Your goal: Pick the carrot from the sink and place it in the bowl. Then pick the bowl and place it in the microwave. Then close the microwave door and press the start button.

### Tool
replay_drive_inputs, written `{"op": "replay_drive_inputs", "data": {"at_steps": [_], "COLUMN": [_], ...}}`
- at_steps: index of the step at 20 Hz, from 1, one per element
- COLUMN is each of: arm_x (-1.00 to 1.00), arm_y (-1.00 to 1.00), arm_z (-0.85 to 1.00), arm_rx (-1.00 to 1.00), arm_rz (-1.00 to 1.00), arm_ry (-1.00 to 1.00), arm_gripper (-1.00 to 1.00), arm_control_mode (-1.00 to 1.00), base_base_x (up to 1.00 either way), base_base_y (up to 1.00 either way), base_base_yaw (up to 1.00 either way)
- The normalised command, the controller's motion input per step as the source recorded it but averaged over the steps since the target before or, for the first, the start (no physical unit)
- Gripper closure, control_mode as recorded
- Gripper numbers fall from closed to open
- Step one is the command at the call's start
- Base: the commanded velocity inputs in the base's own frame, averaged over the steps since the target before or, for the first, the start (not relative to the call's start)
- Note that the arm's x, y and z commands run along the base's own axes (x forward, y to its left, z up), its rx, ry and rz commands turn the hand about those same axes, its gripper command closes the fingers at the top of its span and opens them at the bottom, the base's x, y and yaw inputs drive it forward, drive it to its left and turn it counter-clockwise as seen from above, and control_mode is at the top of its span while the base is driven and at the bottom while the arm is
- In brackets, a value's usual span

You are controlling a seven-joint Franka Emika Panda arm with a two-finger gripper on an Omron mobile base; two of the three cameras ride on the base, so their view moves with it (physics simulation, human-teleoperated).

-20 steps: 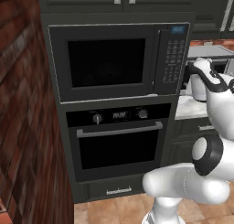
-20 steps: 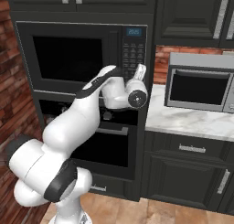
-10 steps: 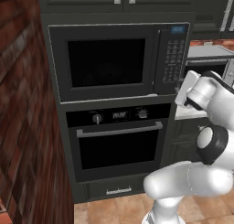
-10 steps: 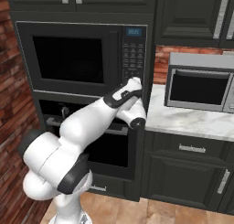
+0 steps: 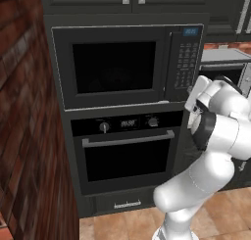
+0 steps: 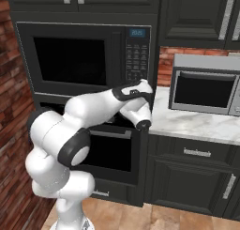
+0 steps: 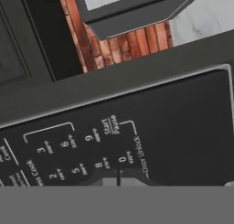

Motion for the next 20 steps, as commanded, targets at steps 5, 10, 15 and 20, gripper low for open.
{"op": "replay_drive_inputs", "data": {"at_steps": [5,10,15,20], "arm_x": [0.19,0.26,0.48,0.44], "arm_y": [-0.03,-0.03,-0.14,-0.21], "arm_z": [0.0,0.0,0.0,0.0], "arm_rx": [0.0,0.0,0.0,0.0], "arm_rz": [0.0,0.0,0.0,0.0], "arm_ry": [0.0,0.0,0.0,0.0], "arm_gripper": [1.0,1.0,1.0,1.0], "arm_control_mode": [-1.0,-1.0,-1.0,-1.0], "base_base_x": [0.0,0.0,0.0,0.0], "base_base_y": [0.0,0.0,0.0,0.0], "base_base_yaw": [0.0,0.0,0.0,0.0]}}
